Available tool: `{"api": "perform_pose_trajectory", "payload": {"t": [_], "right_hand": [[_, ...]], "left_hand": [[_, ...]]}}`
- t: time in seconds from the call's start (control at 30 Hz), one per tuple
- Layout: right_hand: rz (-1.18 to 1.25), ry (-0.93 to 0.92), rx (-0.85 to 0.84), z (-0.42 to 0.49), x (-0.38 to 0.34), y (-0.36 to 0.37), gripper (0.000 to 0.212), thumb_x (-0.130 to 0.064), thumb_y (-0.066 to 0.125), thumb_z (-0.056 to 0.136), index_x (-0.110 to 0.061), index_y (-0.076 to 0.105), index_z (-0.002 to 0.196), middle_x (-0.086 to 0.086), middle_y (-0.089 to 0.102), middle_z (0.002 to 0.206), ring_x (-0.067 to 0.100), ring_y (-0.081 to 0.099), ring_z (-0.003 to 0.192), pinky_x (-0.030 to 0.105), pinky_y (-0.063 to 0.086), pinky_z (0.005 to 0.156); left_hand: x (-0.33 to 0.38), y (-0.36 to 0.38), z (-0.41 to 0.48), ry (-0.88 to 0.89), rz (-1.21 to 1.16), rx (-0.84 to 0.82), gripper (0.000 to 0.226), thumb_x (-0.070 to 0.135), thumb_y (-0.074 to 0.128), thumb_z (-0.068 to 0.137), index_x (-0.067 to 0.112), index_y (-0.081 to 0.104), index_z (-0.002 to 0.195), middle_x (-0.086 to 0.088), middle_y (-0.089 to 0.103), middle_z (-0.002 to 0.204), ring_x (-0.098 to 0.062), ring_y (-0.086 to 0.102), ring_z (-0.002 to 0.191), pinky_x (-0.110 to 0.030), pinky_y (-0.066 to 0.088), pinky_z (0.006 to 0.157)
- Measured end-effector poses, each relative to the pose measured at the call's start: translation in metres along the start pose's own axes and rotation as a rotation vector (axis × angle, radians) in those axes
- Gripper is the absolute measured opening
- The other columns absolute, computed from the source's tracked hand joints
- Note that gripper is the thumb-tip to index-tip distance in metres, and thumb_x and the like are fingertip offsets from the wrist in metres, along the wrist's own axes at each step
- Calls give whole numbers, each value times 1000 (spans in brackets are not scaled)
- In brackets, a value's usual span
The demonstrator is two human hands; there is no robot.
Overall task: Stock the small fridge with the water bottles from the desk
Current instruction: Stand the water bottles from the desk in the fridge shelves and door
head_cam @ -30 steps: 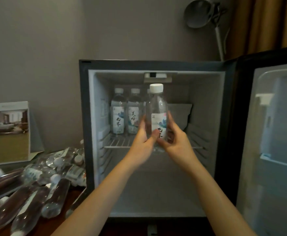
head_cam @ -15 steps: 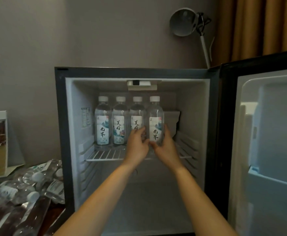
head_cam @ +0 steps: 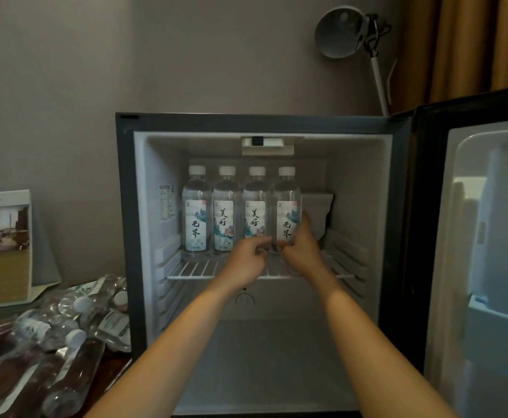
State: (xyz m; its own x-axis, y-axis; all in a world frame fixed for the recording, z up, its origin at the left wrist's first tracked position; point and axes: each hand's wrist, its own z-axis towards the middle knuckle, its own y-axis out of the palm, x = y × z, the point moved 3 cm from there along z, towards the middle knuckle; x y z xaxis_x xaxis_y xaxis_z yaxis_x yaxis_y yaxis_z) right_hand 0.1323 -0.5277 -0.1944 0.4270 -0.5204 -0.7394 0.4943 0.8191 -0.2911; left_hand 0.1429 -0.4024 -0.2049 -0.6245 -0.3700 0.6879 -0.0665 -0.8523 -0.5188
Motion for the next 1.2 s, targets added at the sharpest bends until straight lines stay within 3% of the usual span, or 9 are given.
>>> {"api": "perform_pose_trajectory", "payload": {"t": [0.27,0.33,0.43,0.57,0.73,0.83,0.93,1.03,1.2], "right_hand": [[-62,79,-39,2,4,2,78,8,56,81,-3,14,145,16,49,133,28,50,121,34,44,95],[-123,47,-12,-6,1,3,71,5,57,80,-3,22,142,18,50,130,31,51,120,34,45,95],[-206,-42,204,-31,-8,6,60,0,56,83,-6,35,139,19,49,129,31,48,120,35,42,97],[-194,-272,363,-69,-29,24,19,2,55,86,1,62,104,19,64,98,34,59,94,32,42,77],[-24,-179,-25,-105,-35,82,12,-6,56,88,-10,66,90,6,67,71,26,65,70,37,50,67],[30,-99,-249,-132,-31,129,23,-9,55,88,-27,61,77,-2,63,64,23,64,63,42,54,66],[42,-33,-458,-160,-26,178,28,-9,54,88,-32,60,74,1,65,67,25,65,68,46,55,71],[-33,-57,-628,-184,-24,223,17,-13,55,88,-22,69,89,4,71,79,21,67,78,36,54,75],[-66,-21,-825,-208,-21,275,18,-14,52,89,-18,69,96,-2,68,81,16,64,75,28,51,72]], "left_hand": [[-1,-8,-14,-1,-81,20,38,2,48,93,10,51,130,-3,55,130,-6,49,112,-15,33,93],[-3,-12,-21,16,-113,53,34,2,50,92,10,56,124,-1,59,125,-5,51,108,-15,36,92],[-5,-19,-37,42,-138,120,28,-2,50,91,11,64,112,1,63,113,-6,56,101,-8,41,85],[-13,-32,-74,56,-220,250,27,-12,48,87,5,68,94,-3,66,92,1,60,81,-6,44,78],[-45,-68,-138,83,-169,401,43,-15,50,83,24,67,74,3,65,76,2,62,67,-17,50,67],[-77,-99,-171,34,-104,533,44,-15,49,81,24,66,71,0,63,75,-2,61,63,-19,50,62],[-117,-129,-197,-156,9,635,37,-10,49,82,22,66,74,-4,66,82,-17,64,77,-31,51,72],[-161,-155,-220,-390,362,616,20,3,57,82,11,66,98,-10,62,103,-27,58,100,-31,42,85],[-225,-170,-268,-931,732,345,61,48,49,90,6,35,132,-18,40,135,-36,40,124,-44,40,94]]}}
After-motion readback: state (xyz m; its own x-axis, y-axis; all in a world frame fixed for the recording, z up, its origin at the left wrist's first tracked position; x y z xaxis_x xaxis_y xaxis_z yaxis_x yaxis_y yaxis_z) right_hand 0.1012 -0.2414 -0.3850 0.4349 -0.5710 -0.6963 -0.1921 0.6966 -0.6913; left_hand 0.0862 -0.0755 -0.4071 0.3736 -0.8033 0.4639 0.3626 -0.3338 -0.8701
